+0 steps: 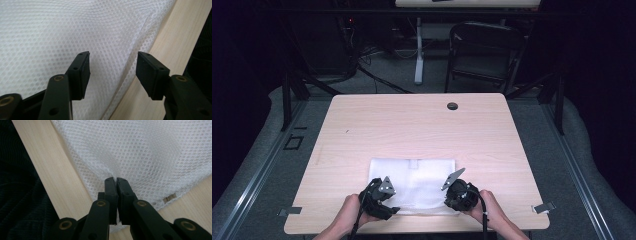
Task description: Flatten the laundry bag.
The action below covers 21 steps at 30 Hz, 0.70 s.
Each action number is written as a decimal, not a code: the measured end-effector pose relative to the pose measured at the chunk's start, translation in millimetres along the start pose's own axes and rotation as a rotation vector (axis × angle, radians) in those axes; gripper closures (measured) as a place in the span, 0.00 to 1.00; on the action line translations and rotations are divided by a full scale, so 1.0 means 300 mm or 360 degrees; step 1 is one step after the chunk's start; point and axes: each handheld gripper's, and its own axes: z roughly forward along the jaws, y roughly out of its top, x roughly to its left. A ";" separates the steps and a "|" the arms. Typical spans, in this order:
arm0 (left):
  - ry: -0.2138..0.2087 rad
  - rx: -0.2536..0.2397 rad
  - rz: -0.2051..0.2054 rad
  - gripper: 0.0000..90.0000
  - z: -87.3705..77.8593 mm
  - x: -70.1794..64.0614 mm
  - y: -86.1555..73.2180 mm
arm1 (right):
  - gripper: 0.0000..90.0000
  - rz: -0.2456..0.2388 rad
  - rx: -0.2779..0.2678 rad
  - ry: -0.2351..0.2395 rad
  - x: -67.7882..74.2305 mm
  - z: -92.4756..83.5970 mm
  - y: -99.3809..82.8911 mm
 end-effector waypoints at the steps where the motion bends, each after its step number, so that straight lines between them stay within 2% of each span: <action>1: 0.0001 0.0010 0.0022 0.52 0.009 -0.004 0.010 | 0.98 0.0004 0.0000 0.0003 -0.001 -0.001 0.000; 4: 0.0004 0.0044 0.0084 0.61 0.036 -0.013 0.030 | 0.98 0.0004 -0.0003 -0.0004 -0.005 -0.005 0.000; 6: 0.0005 0.0067 0.0102 0.68 0.048 -0.017 0.036 | 0.98 0.0002 0.0006 0.0002 -0.009 -0.008 0.000; 8: 0.0024 0.0068 0.0118 0.70 0.051 -0.019 0.036 | 0.98 0.0013 -0.0007 -0.0001 -0.008 -0.006 -0.001; 9: 0.0012 0.0060 0.0121 0.79 0.049 -0.017 0.034 | 0.98 0.0009 -0.0002 0.0000 -0.012 -0.008 -0.002; 14: 0.0013 0.0028 0.0083 0.96 0.044 -0.010 0.031 | 0.96 0.0010 -0.0013 -0.0003 -0.012 -0.005 0.000; 19: 0.0011 -0.0005 0.0000 0.99 0.032 0.004 0.049 | 0.86 0.0021 -0.0083 0.0008 -0.012 -0.025 0.003; 21: 0.0005 -0.0001 -0.0011 0.99 0.034 0.006 0.057 | 0.84 0.0018 -0.0094 0.0018 -0.017 -0.037 0.005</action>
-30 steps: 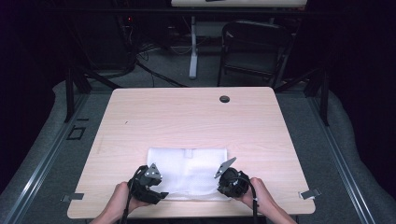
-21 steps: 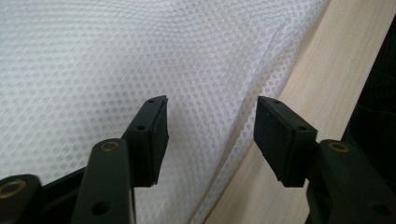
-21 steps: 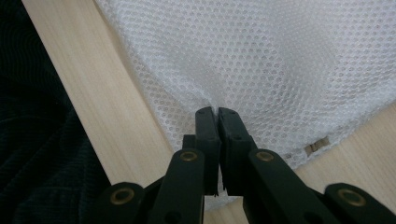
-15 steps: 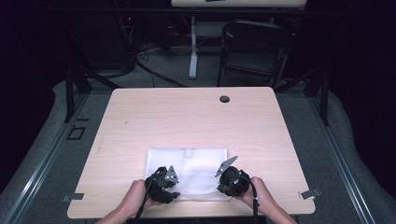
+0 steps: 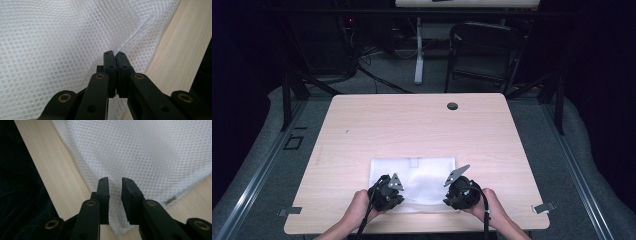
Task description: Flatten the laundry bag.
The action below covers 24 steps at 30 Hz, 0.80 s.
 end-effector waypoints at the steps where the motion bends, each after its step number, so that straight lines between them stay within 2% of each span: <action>1: 0.0027 0.0009 -0.0024 0.99 0.006 -0.002 0.016 | 0.81 0.0003 -0.0008 -0.0003 0.000 -0.005 0.001; 4: 0.0025 0.0000 -0.0062 0.99 0.006 0.002 0.027 | 0.79 0.0011 -0.0028 -0.0001 0.000 -0.016 0.000; 8: 0.0032 -0.0039 -0.0126 0.99 -0.010 0.020 0.025 | 0.77 0.0004 -0.0128 -0.0025 0.011 -0.046 0.006; 11: 0.0036 -0.0058 -0.0153 0.99 -0.018 0.028 0.025 | 0.82 -0.0023 -0.0171 -0.0015 0.025 -0.055 0.010; 14: 0.0039 -0.0071 -0.0163 0.99 -0.025 0.032 0.024 | 0.92 -0.0069 -0.0180 -0.0002 0.045 -0.049 0.014; 16: 0.0040 -0.0080 -0.0164 0.99 -0.029 0.033 0.025 | 0.99 -0.0098 -0.0132 -0.0007 0.055 -0.027 0.014; 20: 0.0050 -0.0085 -0.0162 0.99 -0.033 0.032 0.026 | 1.00 -0.0114 -0.0031 -0.0041 0.060 0.035 0.009; 22: 0.0047 -0.0086 -0.0165 0.99 -0.034 0.032 0.026 | 1.00 -0.0111 -0.0036 -0.0065 0.060 0.047 0.008; 24: 0.0053 -0.0087 -0.0158 0.99 -0.036 0.032 0.026 | 1.00 -0.0145 -0.0036 -0.0107 0.055 0.076 0.011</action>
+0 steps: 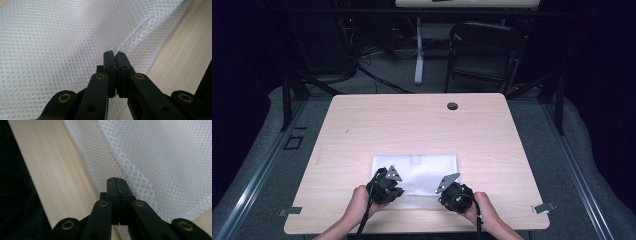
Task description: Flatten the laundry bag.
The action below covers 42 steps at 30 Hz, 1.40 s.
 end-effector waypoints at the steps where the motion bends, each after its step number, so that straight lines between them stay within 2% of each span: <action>1: 0.0000 0.0000 0.0000 0.99 0.000 0.000 0.000 | 1.00 0.0000 0.0000 0.0000 0.000 0.000 0.000; 8: 0.0004 -0.0036 0.0000 0.99 -0.018 0.000 -0.001 | 1.00 -0.0059 0.0065 -0.0011 0.022 0.051 0.006; 13: 0.0042 -0.0036 -0.0009 0.99 -0.029 -0.004 0.001 | 1.00 -0.0065 0.0059 -0.0023 0.026 0.054 0.002; 17: 0.0060 -0.0073 -0.0024 0.99 -0.045 -0.004 0.003 | 1.00 -0.0067 0.0080 -0.0008 0.024 0.049 -0.001; 22: 0.0063 -0.0088 -0.0032 0.99 -0.060 -0.004 0.004 | 1.00 -0.0092 0.0082 -0.0003 0.022 0.047 -0.004; 29: 0.0071 -0.0108 -0.0044 0.99 -0.076 0.006 0.006 | 1.00 -0.0074 0.0077 0.0031 0.013 0.041 -0.017; 30: 0.0077 -0.0114 -0.0060 0.99 -0.079 0.011 0.008 | 1.00 -0.0065 0.0090 0.0043 0.009 0.037 -0.019; 35: 0.0080 -0.0131 -0.0057 0.99 -0.093 0.021 0.024 | 1.00 -0.0071 0.0090 0.0046 0.007 0.036 -0.021; 36: 0.0091 -0.0142 -0.0050 0.99 -0.098 0.022 0.031 | 1.00 -0.0085 0.0098 0.0062 0.005 0.035 -0.022; 37: 0.0091 -0.0151 -0.0054 0.99 -0.101 0.022 0.037 | 1.00 -0.0073 0.0064 0.0091 -0.002 0.035 -0.031; 38: 0.0098 -0.0158 -0.0046 0.99 -0.105 0.024 0.042 | 1.00 -0.0077 0.0078 0.0099 -0.010 0.032 -0.032; 39: 0.0120 -0.0172 -0.0044 0.99 -0.113 0.028 0.055 | 1.00 -0.0050 0.0058 0.0110 -0.010 0.034 -0.035; 42: 0.0142 -0.0193 -0.0041 0.99 -0.128 0.041 0.077 | 1.00 -0.0061 0.0070 0.0101 -0.009 0.032 -0.035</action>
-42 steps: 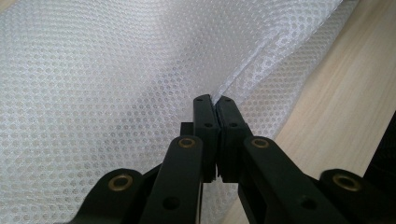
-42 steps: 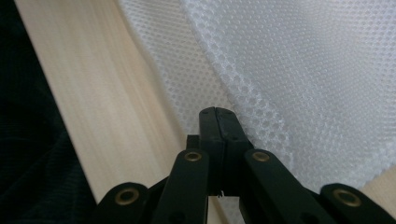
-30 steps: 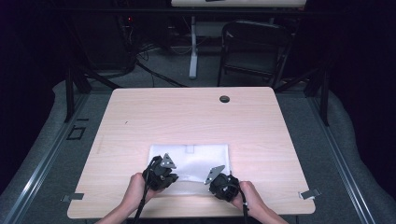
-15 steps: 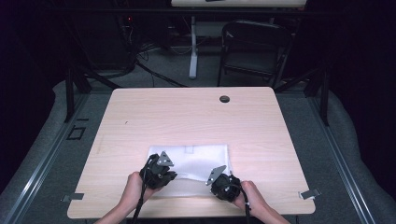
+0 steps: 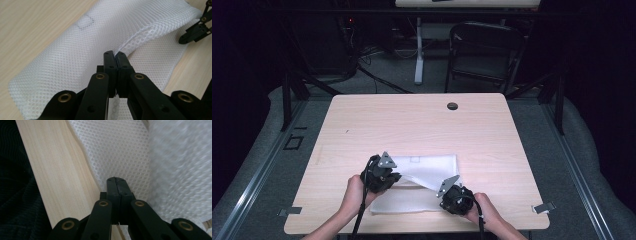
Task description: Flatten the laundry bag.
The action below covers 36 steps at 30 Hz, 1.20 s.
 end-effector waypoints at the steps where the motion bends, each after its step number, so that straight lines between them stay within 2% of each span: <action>1: 0.0000 0.0000 0.0000 0.99 0.000 0.000 0.000 | 1.00 0.0000 0.0000 0.0000 0.000 0.000 0.000; 12: 0.0093 -0.0059 0.0010 0.99 -0.038 0.050 0.087 | 1.00 -0.0008 0.0054 0.0020 0.000 -0.009 -0.002; 15: 0.0097 -0.0085 0.0002 0.99 -0.045 0.061 0.100 | 1.00 -0.0004 0.0052 0.0038 -0.002 -0.009 -0.003; 22: 0.0128 -0.0107 0.0010 0.99 -0.054 0.076 0.116 | 1.00 0.0001 0.0051 0.0052 -0.005 -0.007 -0.001; 32: 0.0178 -0.0141 -0.0029 0.99 -0.079 0.110 0.131 | 1.00 -0.0008 0.0057 0.0064 -0.006 -0.007 0.000; 36: 0.0198 -0.0159 -0.0034 0.99 -0.081 0.117 0.142 | 1.00 -0.0045 0.0060 0.0089 -0.002 -0.006 0.001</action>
